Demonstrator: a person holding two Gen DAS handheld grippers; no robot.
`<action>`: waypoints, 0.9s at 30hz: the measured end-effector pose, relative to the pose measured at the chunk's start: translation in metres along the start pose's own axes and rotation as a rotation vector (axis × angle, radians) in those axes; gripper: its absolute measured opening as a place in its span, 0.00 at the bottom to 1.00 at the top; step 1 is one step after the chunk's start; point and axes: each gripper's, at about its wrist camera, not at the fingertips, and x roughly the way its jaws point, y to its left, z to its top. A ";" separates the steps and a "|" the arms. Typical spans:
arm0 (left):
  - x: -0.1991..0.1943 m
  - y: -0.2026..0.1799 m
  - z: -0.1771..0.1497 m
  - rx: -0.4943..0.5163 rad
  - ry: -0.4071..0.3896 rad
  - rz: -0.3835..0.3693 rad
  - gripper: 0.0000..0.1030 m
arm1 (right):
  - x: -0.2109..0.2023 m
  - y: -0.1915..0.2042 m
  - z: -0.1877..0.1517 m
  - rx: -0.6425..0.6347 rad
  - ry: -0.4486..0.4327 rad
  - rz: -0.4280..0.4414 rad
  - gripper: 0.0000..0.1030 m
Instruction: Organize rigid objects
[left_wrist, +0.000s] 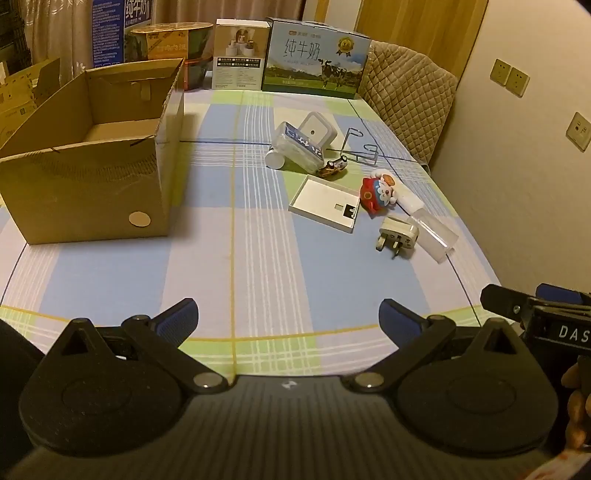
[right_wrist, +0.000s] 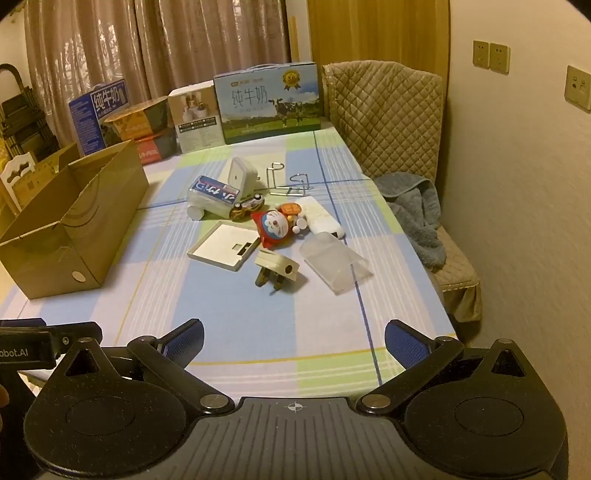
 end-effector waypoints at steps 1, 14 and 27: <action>0.000 0.000 0.000 0.000 0.000 0.000 0.99 | 0.000 0.000 0.000 0.001 0.000 -0.001 0.98; -0.001 0.000 0.001 0.000 0.001 0.002 0.99 | -0.002 -0.001 0.000 0.001 0.001 -0.001 0.98; -0.001 -0.001 0.001 0.002 -0.001 0.002 0.99 | -0.001 -0.001 0.000 0.003 0.001 -0.001 0.98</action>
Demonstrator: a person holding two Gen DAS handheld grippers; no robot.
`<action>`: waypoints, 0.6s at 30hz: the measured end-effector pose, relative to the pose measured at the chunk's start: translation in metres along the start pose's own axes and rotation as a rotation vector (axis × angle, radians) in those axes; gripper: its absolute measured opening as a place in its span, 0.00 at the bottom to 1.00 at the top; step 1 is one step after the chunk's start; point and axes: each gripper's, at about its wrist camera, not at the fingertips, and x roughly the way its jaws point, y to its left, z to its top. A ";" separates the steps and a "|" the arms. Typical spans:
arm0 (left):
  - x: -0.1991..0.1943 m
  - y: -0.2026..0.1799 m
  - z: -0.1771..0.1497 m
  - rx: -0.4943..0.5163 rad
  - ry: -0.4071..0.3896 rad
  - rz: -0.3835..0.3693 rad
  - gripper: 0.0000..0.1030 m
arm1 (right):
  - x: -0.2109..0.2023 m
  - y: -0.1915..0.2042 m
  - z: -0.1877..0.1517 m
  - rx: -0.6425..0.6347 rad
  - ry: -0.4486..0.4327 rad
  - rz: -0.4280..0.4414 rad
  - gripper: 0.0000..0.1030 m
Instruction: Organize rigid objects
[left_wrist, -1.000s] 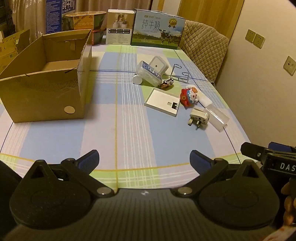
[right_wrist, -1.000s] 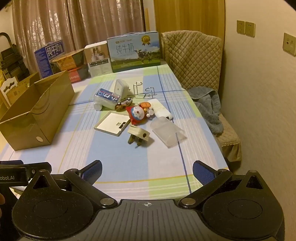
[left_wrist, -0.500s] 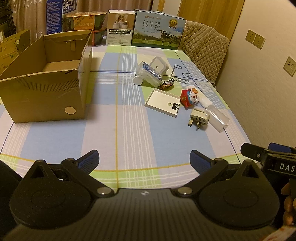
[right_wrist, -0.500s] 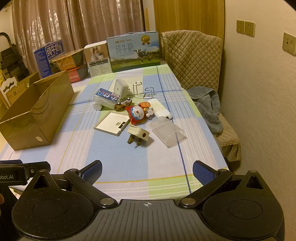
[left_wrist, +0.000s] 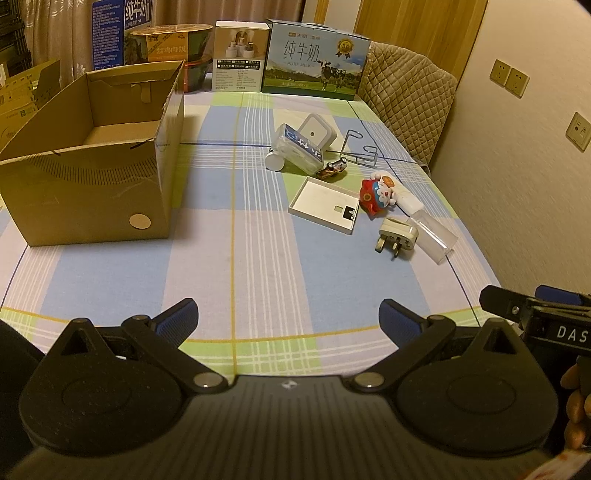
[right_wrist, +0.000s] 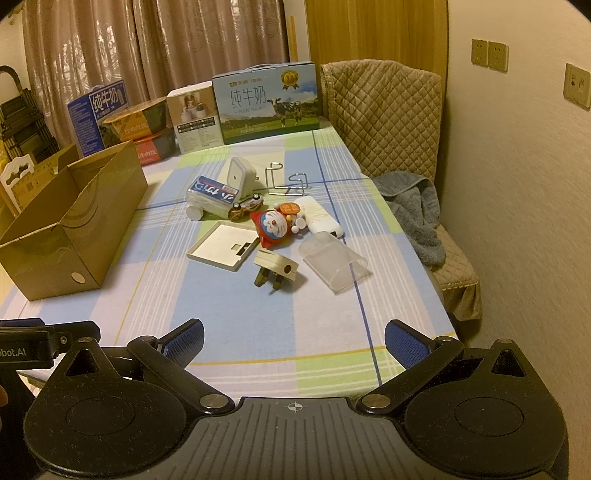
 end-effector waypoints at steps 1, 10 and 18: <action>0.000 0.000 0.000 0.000 0.001 -0.001 0.99 | 0.001 -0.001 0.000 0.001 0.000 0.000 0.98; -0.001 -0.001 0.000 0.000 0.000 -0.001 0.99 | 0.000 -0.001 0.000 0.002 0.000 0.001 0.98; -0.001 -0.001 0.000 0.001 0.000 0.001 0.99 | 0.001 -0.002 0.000 0.003 0.001 0.002 0.98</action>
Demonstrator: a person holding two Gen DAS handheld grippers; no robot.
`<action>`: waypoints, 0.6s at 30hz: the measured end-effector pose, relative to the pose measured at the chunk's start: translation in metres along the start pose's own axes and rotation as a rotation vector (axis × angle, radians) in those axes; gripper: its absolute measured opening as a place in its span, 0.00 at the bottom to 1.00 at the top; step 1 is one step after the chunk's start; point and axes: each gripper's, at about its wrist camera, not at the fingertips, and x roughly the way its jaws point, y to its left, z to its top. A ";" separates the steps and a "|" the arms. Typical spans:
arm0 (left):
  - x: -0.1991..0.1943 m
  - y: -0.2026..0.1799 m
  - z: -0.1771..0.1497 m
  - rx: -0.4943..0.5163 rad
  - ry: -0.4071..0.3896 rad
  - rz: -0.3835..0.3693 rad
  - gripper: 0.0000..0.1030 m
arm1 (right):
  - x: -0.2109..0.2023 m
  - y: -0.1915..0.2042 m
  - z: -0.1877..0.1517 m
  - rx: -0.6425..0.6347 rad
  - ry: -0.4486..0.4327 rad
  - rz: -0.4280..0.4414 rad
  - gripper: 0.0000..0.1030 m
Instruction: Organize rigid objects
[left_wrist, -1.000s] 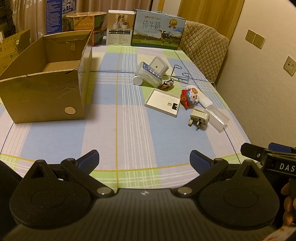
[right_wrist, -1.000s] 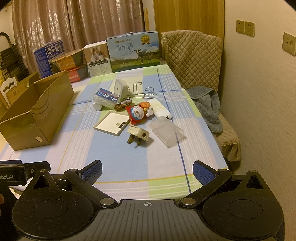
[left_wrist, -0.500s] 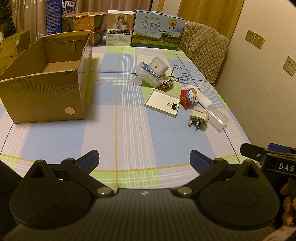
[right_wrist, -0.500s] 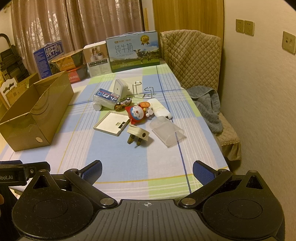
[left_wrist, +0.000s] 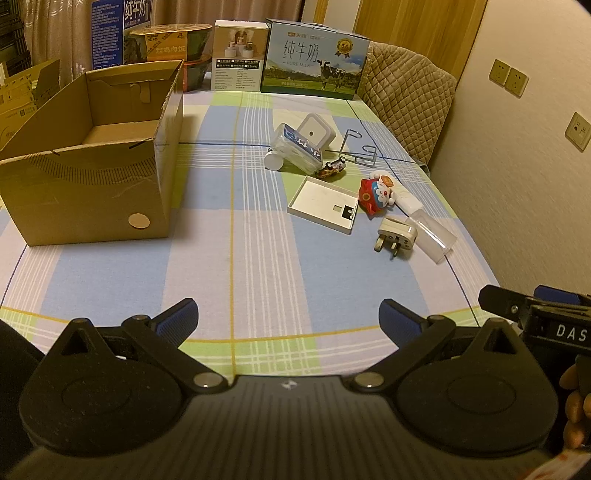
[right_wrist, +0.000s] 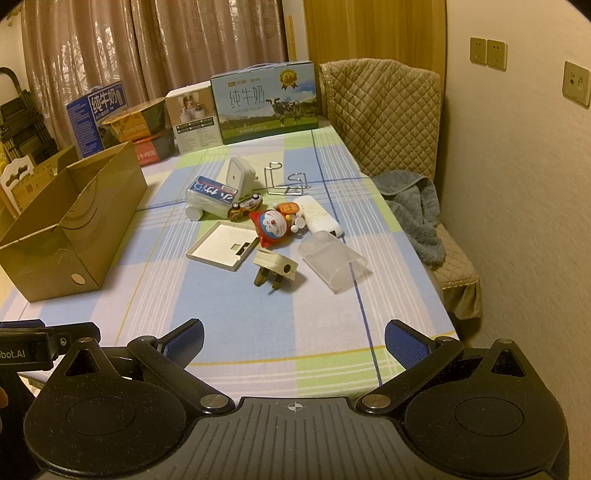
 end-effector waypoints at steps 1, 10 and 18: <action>0.000 0.000 0.000 0.000 0.000 0.000 0.99 | 0.000 0.000 0.000 0.000 0.000 -0.001 0.98; 0.001 -0.001 -0.001 -0.001 -0.001 -0.001 0.99 | 0.001 0.001 -0.001 0.002 0.005 -0.006 0.98; 0.002 -0.002 -0.001 0.003 -0.002 -0.009 0.99 | 0.000 0.001 -0.001 0.004 0.005 -0.004 0.98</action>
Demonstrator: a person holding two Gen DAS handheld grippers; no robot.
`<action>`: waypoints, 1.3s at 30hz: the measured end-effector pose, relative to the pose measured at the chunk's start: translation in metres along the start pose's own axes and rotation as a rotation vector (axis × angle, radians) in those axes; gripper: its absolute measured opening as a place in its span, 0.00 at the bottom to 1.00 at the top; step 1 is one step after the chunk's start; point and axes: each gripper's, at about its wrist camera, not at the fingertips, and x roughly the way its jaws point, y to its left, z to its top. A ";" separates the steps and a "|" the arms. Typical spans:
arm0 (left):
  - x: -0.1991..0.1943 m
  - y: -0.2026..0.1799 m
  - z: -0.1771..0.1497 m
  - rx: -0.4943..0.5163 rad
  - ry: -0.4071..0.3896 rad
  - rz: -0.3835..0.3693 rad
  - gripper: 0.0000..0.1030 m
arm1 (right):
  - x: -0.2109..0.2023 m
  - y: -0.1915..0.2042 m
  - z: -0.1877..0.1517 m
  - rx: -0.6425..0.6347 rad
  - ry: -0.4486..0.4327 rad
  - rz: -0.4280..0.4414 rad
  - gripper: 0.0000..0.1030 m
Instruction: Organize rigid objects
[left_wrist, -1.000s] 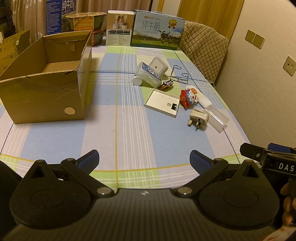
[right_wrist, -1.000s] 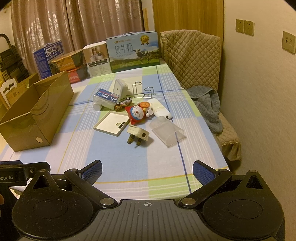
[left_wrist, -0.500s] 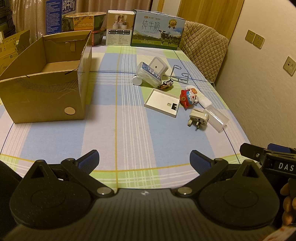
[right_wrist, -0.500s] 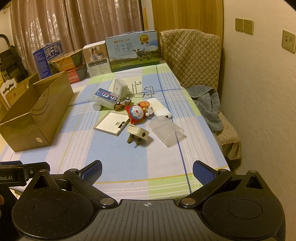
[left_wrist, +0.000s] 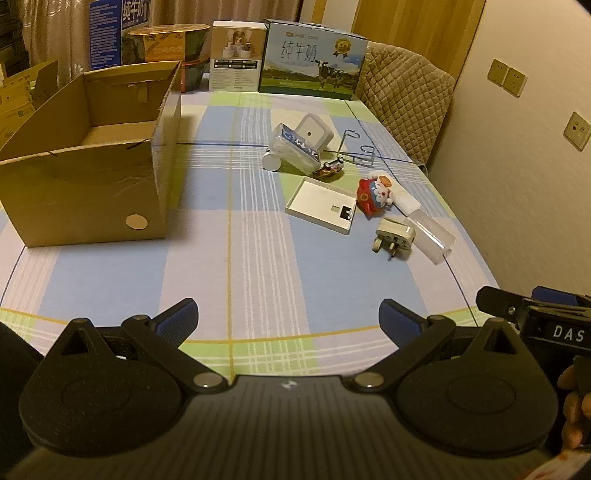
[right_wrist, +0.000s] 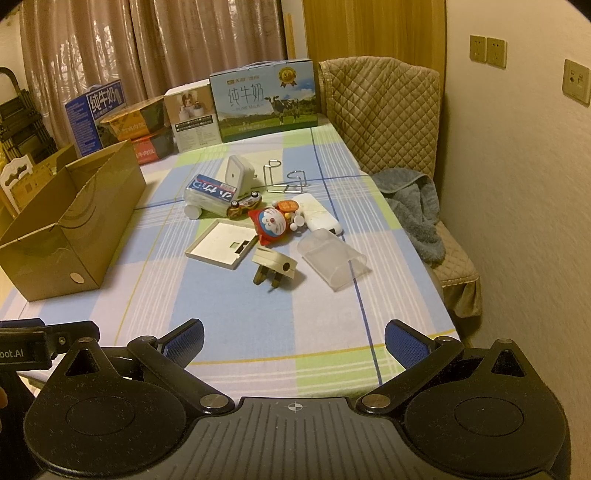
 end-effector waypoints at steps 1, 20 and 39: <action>0.000 0.000 0.000 0.001 0.001 -0.004 0.99 | 0.000 0.000 0.000 -0.001 0.000 -0.001 0.98; 0.026 -0.003 0.019 0.059 0.020 -0.025 0.99 | 0.006 -0.012 0.009 0.013 0.052 0.002 0.98; 0.133 -0.004 0.069 0.259 -0.013 -0.096 0.99 | 0.086 -0.031 0.046 0.026 0.017 0.015 0.98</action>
